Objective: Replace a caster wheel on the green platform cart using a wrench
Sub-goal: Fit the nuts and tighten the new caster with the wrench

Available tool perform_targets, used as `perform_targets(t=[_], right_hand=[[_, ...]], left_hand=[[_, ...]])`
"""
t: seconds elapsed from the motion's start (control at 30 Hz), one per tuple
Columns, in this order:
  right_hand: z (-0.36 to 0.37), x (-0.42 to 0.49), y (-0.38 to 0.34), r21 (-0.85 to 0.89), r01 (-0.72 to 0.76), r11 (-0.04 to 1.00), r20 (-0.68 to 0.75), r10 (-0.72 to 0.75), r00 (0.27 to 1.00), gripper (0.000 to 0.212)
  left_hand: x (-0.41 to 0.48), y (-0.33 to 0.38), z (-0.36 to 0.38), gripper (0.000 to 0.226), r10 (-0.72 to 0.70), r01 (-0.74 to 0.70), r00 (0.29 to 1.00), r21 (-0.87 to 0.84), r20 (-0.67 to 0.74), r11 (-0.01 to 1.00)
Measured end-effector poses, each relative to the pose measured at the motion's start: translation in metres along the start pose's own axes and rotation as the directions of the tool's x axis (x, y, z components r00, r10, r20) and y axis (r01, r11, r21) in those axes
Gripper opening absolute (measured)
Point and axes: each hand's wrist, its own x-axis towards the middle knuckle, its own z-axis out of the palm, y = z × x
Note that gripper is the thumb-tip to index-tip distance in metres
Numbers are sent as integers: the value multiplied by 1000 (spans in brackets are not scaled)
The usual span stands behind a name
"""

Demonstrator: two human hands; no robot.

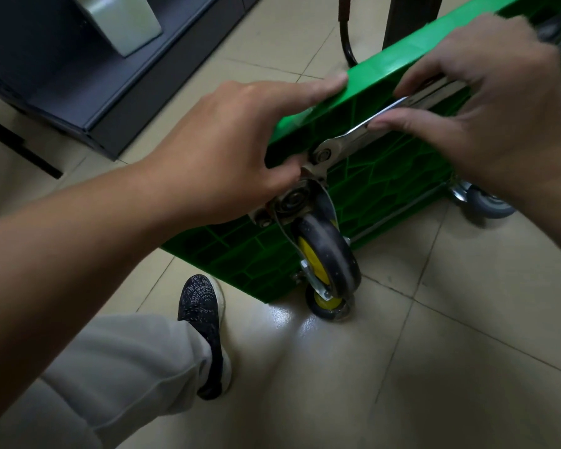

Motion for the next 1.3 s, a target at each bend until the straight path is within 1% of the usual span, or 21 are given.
perform_targets(t=[0.13, 0.27, 0.4, 0.57, 0.67, 0.8, 0.9, 1.03, 1.1, 1.17, 1.23, 1.3], right_hand=[[19, -12, 3, 75, -94, 993, 18, 93, 995, 54], [46, -31, 1, 253, -227, 941, 61, 219, 974, 48], [78, -50, -11, 457, -355, 815, 111, 344, 932, 38], [107, -66, -38, 624, -485, 612, 212, 465, 860, 48], [115, -69, -45, 661, -505, 555, 234, 487, 842, 50], [111, -67, -40, 675, -504, 539, 266, 459, 848, 53], [107, -67, -34, 642, -483, 596, 255, 428, 867, 48], [107, -74, -39, 636, -478, 606, 189, 478, 858, 48], [108, -79, -46, 631, -488, 604, 172, 504, 846, 49], [105, -80, -46, 628, -483, 611, 166, 501, 849, 50], [100, -78, -37, 608, -458, 649, 161, 463, 871, 48], [94, -75, -29, 556, -431, 711, 168, 412, 896, 44]], left_hand=[[1, 1, -1, 76, -5, 5, 1000, 11, -10, 1000], [1, 1, 0, 76, -5, 5, 1000, 0, -4, 1000], [2, 0, 0, 76, -7, 7, 1000, 3, -3, 1000], [1, -1, 0, 77, -6, 6, 1000, 11, -3, 1000], [1, 0, -1, 77, -5, 5, 1000, 25, 4, 1000], [2, 0, -1, 74, 7, -7, 1000, 4, -5, 1000], [3, -1, -2, 76, 12, -12, 1000, -9, 2, 1000], [3, -2, -2, 76, 13, -13, 1000, -22, 1, 1000], [2, -1, -2, 77, 11, -11, 1000, -20, 8, 1000], [2, -1, -2, 77, 5, -5, 1000, -31, 14, 1000], [3, 0, -2, 77, 7, -6, 1000, -36, 18, 999], [3, -1, -2, 77, 4, -3, 1000, -35, 20, 999]])
